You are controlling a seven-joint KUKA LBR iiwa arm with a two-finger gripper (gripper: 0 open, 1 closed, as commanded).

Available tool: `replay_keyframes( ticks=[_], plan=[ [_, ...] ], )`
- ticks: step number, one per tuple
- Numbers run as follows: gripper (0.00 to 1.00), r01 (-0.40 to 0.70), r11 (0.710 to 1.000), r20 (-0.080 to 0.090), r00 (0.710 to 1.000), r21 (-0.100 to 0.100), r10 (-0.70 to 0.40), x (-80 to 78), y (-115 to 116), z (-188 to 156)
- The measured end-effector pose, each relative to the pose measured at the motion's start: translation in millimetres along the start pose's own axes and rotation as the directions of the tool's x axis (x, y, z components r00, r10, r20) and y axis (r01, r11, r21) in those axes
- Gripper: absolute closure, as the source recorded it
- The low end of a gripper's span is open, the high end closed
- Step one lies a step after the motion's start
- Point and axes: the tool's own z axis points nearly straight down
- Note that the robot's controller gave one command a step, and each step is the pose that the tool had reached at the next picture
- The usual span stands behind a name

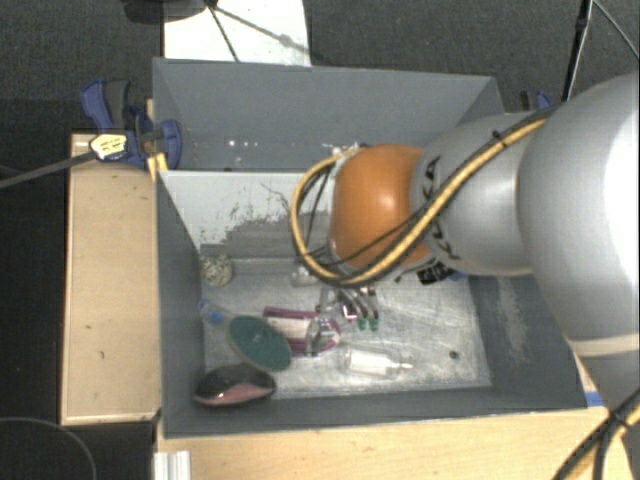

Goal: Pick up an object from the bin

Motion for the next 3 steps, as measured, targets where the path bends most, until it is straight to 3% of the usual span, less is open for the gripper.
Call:
replay_keyframes(
  ticks=[1,2,3],
  plan=[
    [0.00,0.087,0.996,-0.001,0.996,-0.004,-0.087,-13.3,93,1],
    [0.00,0.206,0.979,0.001,0.979,-0.002,-0.206,-0.1,22,30],
    [0.00,0.019,1.000,0.003,1.000,-0.004,-0.019,-6.2,9,29]
  ],
)
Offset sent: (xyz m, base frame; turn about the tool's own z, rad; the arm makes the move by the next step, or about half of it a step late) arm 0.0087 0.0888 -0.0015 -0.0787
